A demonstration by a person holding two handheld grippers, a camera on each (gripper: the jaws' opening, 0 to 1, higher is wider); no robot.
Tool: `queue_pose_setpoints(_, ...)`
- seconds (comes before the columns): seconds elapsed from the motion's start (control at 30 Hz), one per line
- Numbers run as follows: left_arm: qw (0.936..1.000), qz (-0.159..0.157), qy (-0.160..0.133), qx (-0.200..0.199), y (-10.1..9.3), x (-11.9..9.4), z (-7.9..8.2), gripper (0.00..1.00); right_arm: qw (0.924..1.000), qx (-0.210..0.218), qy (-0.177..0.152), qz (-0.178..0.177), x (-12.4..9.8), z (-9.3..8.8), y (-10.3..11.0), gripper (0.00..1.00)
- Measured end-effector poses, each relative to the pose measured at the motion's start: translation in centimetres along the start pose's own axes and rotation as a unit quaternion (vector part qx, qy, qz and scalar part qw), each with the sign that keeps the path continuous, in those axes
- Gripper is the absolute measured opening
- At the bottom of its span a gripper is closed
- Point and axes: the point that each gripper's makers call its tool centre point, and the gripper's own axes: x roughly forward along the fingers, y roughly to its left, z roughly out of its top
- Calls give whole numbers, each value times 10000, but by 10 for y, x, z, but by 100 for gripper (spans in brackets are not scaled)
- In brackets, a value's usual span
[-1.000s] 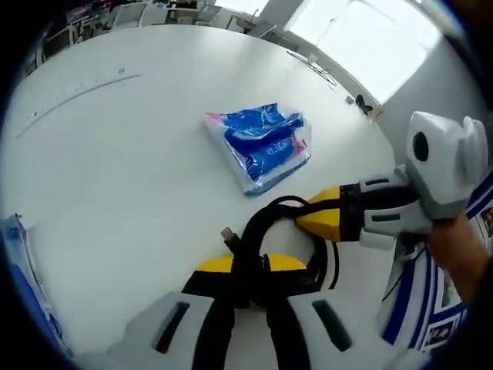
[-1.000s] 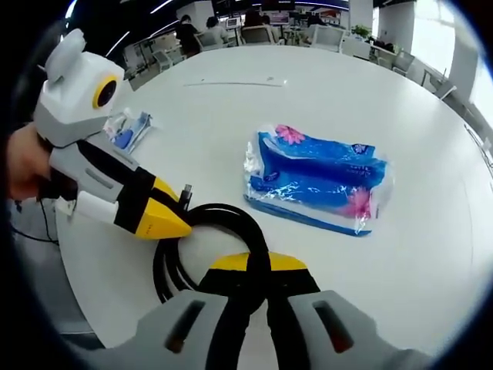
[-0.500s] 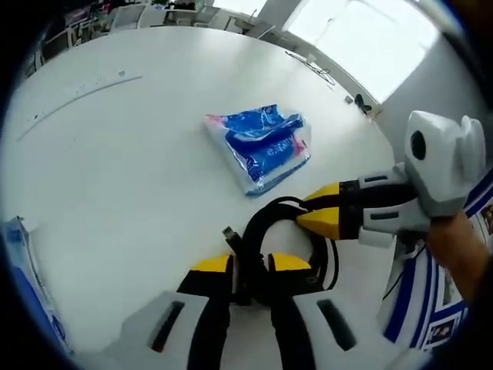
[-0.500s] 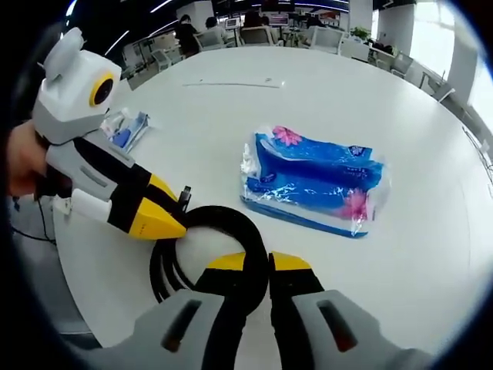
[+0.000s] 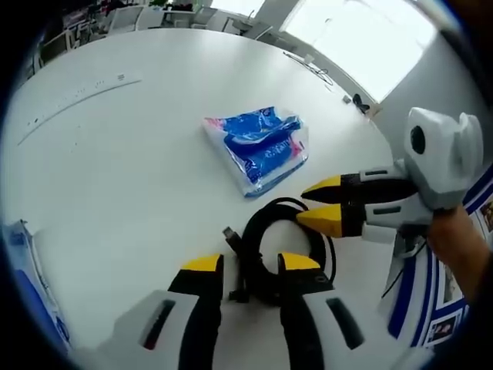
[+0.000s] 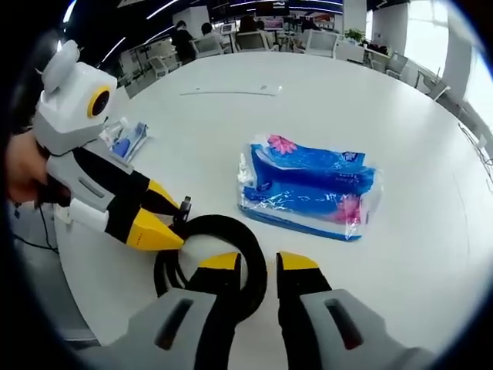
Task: Arrange the tabletop items into an orderly group along one side of the table until the central work area is clear of visible clutter.
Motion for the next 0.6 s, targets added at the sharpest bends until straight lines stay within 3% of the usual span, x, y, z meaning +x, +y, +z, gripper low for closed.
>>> queue_pose_setpoints(0.6, 9998, -85, -156, 54, -4, -17, 8, 43, 9998, 59, -169, -110, -13, 7, -1, 27)
